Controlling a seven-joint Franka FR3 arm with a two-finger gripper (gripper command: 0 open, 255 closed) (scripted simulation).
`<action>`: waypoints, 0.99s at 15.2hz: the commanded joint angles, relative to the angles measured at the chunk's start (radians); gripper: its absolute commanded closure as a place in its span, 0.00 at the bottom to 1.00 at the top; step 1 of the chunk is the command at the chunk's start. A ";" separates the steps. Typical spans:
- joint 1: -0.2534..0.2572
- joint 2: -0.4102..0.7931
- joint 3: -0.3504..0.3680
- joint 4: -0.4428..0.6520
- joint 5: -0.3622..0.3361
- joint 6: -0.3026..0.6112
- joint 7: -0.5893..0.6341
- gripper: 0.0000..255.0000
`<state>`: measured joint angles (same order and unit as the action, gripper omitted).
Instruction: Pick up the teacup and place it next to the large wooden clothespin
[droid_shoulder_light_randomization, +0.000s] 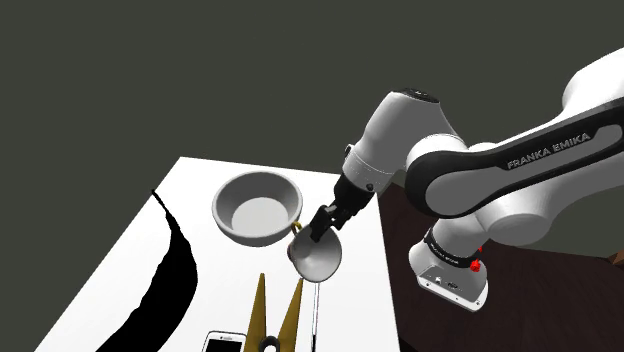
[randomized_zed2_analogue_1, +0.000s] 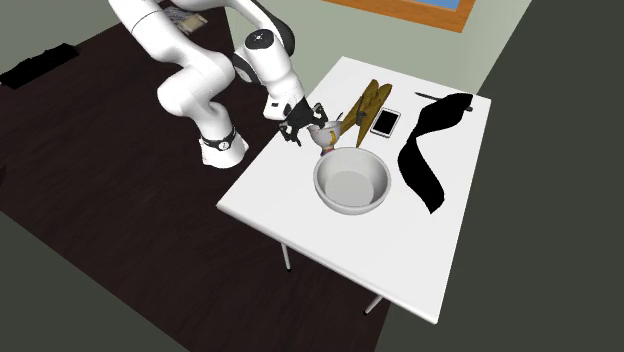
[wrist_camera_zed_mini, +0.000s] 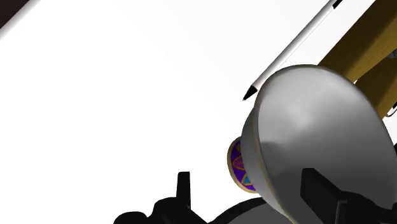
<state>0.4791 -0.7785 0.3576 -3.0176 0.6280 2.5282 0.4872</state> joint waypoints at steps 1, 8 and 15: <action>0.000 0.000 0.000 0.000 0.000 0.000 0.000 0.00; -0.044 -0.187 -0.046 0.032 -0.088 -0.222 0.036 0.00; -0.044 -0.187 -0.046 0.032 -0.088 -0.222 0.036 0.00</action>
